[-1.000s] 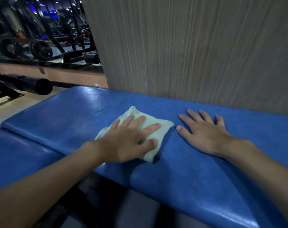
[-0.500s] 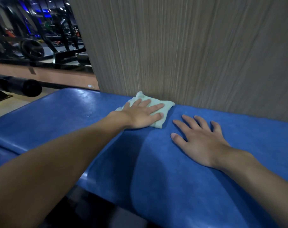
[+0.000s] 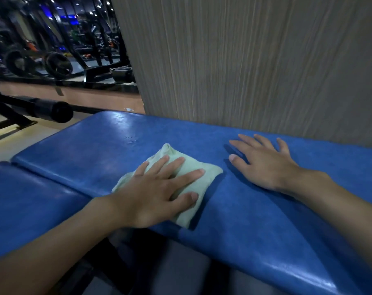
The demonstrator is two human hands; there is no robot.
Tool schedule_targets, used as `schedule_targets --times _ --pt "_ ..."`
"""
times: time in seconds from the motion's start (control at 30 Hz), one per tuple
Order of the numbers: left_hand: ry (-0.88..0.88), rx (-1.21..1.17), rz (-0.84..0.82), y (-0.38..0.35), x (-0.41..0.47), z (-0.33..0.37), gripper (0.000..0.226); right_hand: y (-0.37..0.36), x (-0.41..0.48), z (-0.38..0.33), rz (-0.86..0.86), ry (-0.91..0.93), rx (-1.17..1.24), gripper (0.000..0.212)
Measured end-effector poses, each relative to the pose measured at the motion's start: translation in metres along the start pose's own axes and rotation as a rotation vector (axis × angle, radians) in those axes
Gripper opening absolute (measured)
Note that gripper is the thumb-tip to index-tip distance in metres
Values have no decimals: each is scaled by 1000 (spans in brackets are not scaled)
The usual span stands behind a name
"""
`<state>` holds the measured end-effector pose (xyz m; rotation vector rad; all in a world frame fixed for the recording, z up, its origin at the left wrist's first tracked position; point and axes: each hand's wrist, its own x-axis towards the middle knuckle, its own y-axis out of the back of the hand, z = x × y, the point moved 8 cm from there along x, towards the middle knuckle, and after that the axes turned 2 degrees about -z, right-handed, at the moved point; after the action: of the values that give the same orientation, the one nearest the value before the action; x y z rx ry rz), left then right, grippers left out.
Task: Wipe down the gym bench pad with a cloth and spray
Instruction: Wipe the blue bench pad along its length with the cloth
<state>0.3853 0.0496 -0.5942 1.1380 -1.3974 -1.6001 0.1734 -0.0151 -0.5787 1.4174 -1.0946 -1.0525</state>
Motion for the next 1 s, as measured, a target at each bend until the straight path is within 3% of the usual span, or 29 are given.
schedule_targets --times 0.1,0.27,0.5,0.77,1.0 --pt "0 -2 17 6 35 -5 66 -12 8 -5 -41 0 32 61" --pt "44 -17 14 17 125 -22 54 -20 13 -2 -25 8 0 64" --pt "62 -48 13 34 208 -37 62 -19 11 -2 -8 14 14 65" --pt "21 -35 22 16 121 -24 54 -19 8 -3 -16 9 48 63" --pt "-45 16 96 5 1 -10 73 -16 4 -5 -23 10 57 60"
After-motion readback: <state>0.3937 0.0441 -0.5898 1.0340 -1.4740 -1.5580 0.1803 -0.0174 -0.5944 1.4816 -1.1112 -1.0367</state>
